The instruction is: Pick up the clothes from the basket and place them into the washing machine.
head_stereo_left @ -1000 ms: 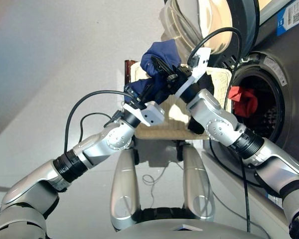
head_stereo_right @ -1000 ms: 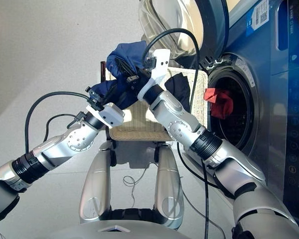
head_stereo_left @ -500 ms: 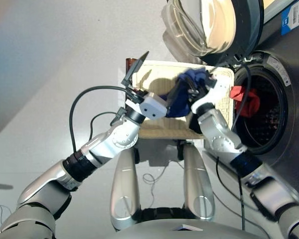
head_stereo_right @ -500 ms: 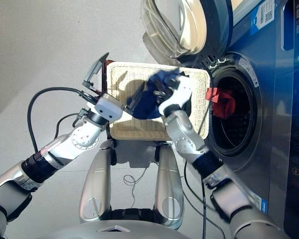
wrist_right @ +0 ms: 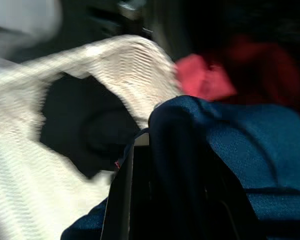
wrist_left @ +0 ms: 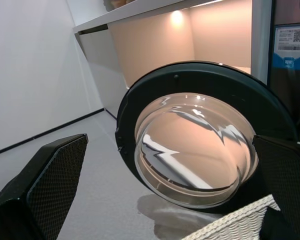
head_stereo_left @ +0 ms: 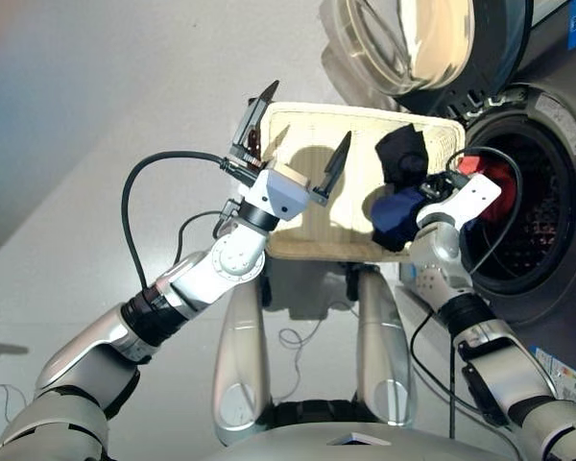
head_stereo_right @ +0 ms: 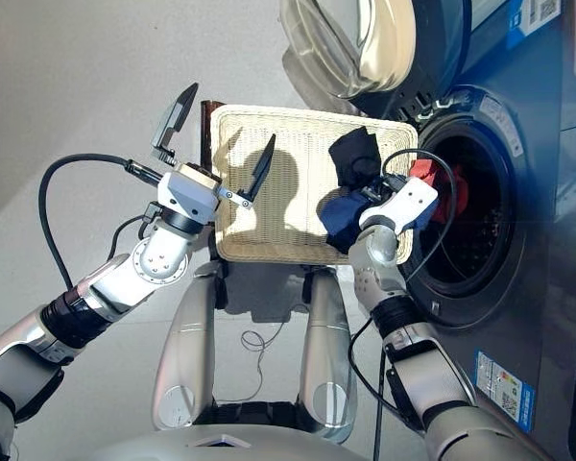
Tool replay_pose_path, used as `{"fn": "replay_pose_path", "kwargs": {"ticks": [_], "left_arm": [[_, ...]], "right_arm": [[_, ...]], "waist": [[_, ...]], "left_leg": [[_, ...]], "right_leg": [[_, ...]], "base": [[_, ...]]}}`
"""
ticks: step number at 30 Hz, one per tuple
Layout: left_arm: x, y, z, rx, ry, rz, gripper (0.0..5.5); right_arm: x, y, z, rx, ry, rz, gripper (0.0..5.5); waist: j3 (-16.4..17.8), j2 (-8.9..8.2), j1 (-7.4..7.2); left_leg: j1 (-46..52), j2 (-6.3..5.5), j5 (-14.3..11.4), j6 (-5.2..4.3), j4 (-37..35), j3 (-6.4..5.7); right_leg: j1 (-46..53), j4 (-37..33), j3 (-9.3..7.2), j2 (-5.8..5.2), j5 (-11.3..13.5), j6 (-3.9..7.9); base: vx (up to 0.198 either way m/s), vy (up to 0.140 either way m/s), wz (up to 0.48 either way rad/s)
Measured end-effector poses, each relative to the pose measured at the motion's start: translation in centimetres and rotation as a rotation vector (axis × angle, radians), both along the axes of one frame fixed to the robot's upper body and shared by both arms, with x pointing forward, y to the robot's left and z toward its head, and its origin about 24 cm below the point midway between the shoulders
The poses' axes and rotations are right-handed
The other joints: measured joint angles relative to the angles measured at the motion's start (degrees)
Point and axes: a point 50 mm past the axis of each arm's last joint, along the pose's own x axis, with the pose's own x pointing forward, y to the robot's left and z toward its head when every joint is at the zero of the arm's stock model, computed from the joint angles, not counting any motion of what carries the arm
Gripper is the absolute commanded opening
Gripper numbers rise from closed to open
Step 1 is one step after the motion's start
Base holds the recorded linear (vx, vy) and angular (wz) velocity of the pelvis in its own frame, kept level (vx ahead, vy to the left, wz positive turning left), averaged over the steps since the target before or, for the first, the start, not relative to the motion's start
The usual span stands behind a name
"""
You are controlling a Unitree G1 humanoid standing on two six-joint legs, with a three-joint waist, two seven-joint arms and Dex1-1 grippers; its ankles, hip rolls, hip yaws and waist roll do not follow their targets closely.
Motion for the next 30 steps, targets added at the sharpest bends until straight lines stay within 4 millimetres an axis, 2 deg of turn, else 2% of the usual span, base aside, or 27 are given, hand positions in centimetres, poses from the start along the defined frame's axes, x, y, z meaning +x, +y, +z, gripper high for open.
{"fn": "replay_pose_path", "kwargs": {"ticks": [3,7,12,16,19,21,27,30], "left_arm": [[-0.1,-0.2,0.2,-0.017,0.005,-0.021,5.50],[-0.2,0.0,-0.5,-0.046,0.058,-0.022,5.50],[-0.4,0.3,-0.8,-0.069,0.082,-0.019,5.50],[-0.7,0.4,-0.3,-0.087,0.056,-0.020,5.50],[-0.8,0.7,-0.3,-0.093,0.056,-0.004,5.50],[-1.0,0.9,-0.3,-0.089,0.052,-0.001,5.50],[-1.1,1.8,-0.1,-0.066,0.038,0.016,5.50],[-1.2,2.3,-0.1,-0.023,0.037,0.013,5.50]], "right_arm": [[-0.3,-2.1,-0.5,0.003,0.042,-0.100,0.00],[-0.2,-4.3,0.5,0.016,0.033,-0.211,0.00],[-0.2,-7.9,3.9,0.017,-0.038,-0.386,0.00],[-0.9,-11.1,6.8,-0.059,-0.073,-0.545,0.00],[-1.7,-13.3,7.8,-0.111,-0.065,-0.614,0.00],[-2.3,-14.8,8.3,-0.137,-0.047,-0.647,0.00],[-3.9,-18.2,9.9,-0.182,-0.029,-0.659,0.00],[-4.6,-19.7,11.3,-0.194,-0.046,-0.660,0.00]], "waist": [[0.0,0.12,0.04],[0.0,0.27,0.26],[0.0,0.54,0.74],[0.0,0.60,1.18],[0.0,0.59,1.17],[0.0,0.59,1.13],[0.0,0.57,1.10],[0.0,0.58,1.07]], "left_leg": [[-2.9,-0.43,-0.3,-0.13,2.0,-0.69],[-6.9,-0.53,-1.3,-0.17,5.6,-0.95],[-12.4,-0.61,-1.7,-0.11,8.9,-1.18],[-17.3,-0.75,-1.9,-0.15,11.7,-1.68],[-20.4,-1.02,-2.8,-0.11,14.5,-2.27],[-22.2,-1.34,-3.3,-0.03,16.3,-2.39],[-26.9,-1.42,-4.8,0.19,21.0,-2.28],[-28.9,-1.37,-5.1,0.27,22.7,-2.21]], "right_leg": [[-2.7,2.4,-0.09,-0.30,-0.7,-0.09],[-6.5,5.7,0.12,-0.39,-1.6,-0.15],[-11.9,8.8,0.61,-0.38,-1.9,-0.16],[-16.6,11.0,0.76,-0.34,-2.1,-0.25],[-19.0,13.4,0.69,-0.53,-2.9,-0.17],[-20.8,15.1,0.89,-0.82,-3.4,-0.08],[-25.2,18.8,1.93,-0.77,-4.5,0.49],[-27.3,20.4,2.42,-0.72,-4.6,0.49]], "base": [[-0.036,-0.006,0.076],[0.000,0.000,0.000],[-0.032,0.005,0.013],[0.000,0.000,0.000],[0.000,0.000,0.000],[0.000,0.000,0.000],[0.000,0.000,0.000],[0.000,0.000,0.000]]}}
